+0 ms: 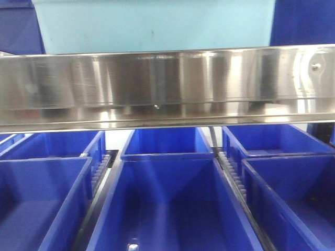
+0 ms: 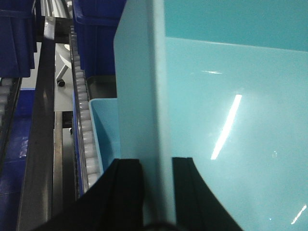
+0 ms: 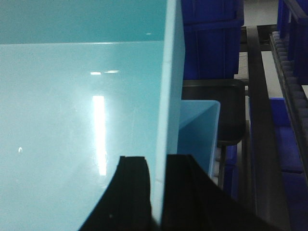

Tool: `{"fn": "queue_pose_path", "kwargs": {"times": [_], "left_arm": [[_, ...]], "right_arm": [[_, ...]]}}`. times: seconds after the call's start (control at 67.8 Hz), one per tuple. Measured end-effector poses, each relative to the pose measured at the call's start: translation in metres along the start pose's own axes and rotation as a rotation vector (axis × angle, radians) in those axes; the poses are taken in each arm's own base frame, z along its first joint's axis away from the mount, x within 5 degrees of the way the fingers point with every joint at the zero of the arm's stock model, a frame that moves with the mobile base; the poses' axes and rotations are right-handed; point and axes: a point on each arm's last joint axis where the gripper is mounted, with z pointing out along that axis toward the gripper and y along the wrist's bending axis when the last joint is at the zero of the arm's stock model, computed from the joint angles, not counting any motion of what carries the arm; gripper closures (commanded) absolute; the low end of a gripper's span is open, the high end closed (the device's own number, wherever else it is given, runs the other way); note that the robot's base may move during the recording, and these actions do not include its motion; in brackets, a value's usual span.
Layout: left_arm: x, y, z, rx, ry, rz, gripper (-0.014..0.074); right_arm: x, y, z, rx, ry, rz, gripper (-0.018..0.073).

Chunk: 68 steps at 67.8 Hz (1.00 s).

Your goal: Move two blue bins to right shelf middle

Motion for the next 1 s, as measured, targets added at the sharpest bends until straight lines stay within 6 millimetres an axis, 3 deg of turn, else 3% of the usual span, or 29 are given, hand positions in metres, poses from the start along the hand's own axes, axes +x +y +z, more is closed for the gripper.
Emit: {"fn": "queue_pose_path", "kwargs": {"times": [1.003], "left_arm": [[0.0000,0.0000,0.0000,0.000,0.000,0.000,0.0707]], "right_arm": [[0.0000,0.0000,0.0000,0.000,0.000,0.000,0.0724]]}}
